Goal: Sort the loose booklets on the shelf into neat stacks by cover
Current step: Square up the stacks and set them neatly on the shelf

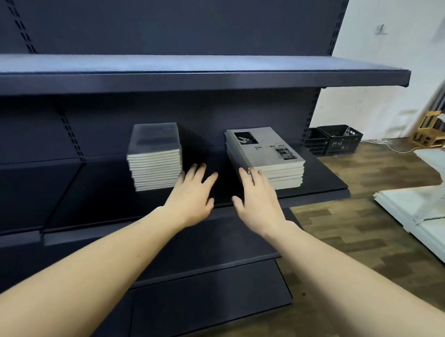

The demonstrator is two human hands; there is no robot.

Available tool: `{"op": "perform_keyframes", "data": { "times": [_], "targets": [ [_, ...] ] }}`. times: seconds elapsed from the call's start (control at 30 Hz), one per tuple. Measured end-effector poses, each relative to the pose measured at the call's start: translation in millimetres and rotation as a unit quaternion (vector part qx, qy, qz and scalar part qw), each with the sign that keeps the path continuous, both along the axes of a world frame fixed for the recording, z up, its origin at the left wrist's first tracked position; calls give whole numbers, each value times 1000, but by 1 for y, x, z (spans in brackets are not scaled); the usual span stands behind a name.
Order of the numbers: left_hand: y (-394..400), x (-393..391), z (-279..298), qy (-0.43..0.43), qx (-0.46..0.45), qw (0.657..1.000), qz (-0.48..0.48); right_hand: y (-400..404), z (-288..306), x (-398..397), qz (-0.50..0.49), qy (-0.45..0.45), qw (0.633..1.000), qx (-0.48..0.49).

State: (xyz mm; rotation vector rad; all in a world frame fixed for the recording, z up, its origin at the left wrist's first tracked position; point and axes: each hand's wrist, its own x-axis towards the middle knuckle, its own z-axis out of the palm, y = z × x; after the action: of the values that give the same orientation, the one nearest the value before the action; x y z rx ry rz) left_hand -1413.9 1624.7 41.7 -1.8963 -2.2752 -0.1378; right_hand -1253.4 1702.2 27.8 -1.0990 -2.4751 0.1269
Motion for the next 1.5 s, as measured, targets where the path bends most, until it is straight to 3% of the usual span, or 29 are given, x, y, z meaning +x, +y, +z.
{"op": "perform_keyframes", "data": {
  "times": [0.17, 0.27, 0.5, 0.67, 0.93, 1.07, 1.13, 1.27, 1.37, 1.43, 1.5],
  "targets": [
    [35, 16, -21, -41, -22, 999, -10, 35, -22, 10, -46, -34, 998, -12],
    [64, 21, -33, -114, -23, 993, -6, 59, -34, 12, -59, -48, 997, -15],
    [144, 27, -64, -360, 30, 932, 14, 141, -55, 21, -107, -40, 993, 41],
    [182, 31, -91, -400, 101, 911, 5, 189, -78, 30, -49, -81, 990, 109],
    [196, 23, -114, -443, 152, 884, 10, 212, -104, 15, -35, 47, 987, 148],
    [196, 31, -115, -440, 152, 885, 24, 211, -103, 17, -15, 57, 988, 144],
    [195, 36, -110, -465, 171, 869, 24, 210, -102, 24, -21, 61, 989, 136],
    [199, 55, -98, -543, 239, 804, 44, 220, -99, 45, -80, 178, 977, 82],
    [206, 67, -97, -566, 296, 763, 97, 235, -95, 51, -23, 252, 967, -39],
    [209, 66, -99, -555, 314, 762, 114, 236, -96, 48, 3, 281, 956, -89],
    [210, 63, -104, -549, 319, 764, 115, 235, -102, 48, 14, 299, 952, -71]
  ]
}}
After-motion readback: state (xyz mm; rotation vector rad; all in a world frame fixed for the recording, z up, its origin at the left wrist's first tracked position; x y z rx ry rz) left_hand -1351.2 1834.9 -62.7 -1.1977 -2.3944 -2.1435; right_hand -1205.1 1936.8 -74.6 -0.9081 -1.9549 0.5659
